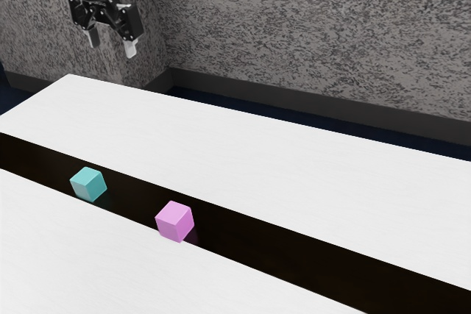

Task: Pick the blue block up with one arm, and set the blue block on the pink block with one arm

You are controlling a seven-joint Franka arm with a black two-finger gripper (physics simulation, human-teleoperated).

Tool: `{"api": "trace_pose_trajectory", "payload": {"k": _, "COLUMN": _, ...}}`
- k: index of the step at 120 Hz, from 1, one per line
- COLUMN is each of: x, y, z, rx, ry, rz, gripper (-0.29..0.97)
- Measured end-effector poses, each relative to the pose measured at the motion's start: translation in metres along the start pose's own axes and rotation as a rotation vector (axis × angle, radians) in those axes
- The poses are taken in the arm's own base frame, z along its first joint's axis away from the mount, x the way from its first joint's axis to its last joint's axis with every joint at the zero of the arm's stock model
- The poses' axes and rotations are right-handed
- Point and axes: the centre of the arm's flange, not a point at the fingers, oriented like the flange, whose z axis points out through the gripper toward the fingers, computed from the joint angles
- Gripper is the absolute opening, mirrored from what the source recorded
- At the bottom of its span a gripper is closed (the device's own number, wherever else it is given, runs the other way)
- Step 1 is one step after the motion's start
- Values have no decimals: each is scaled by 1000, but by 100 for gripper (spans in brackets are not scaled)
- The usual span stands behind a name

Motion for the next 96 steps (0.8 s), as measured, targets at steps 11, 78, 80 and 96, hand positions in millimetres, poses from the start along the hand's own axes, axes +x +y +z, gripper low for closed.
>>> {"api": "trace_pose_trajectory", "payload": {"k": 11, "x": 0, "y": 1, "z": 0, "rx": -2, "ry": -1, "rz": 1, "gripper": 68}}
{"api": "trace_pose_trajectory", "payload": {"k": 78, "x": 5, "y": 12, "z": -42, "rx": -9, "ry": 24, "rz": 5, "gripper": 68}}
{"api": "trace_pose_trajectory", "payload": {"k": 80, "x": 4, "y": 12, "z": -32, "rx": -7, "ry": 10, "rz": 5, "gripper": 68}}
{"api": "trace_pose_trajectory", "payload": {"k": 96, "x": -10, "y": 23, "z": 79, "rx": -7, "ry": -92, "rz": 26, "gripper": 68}}
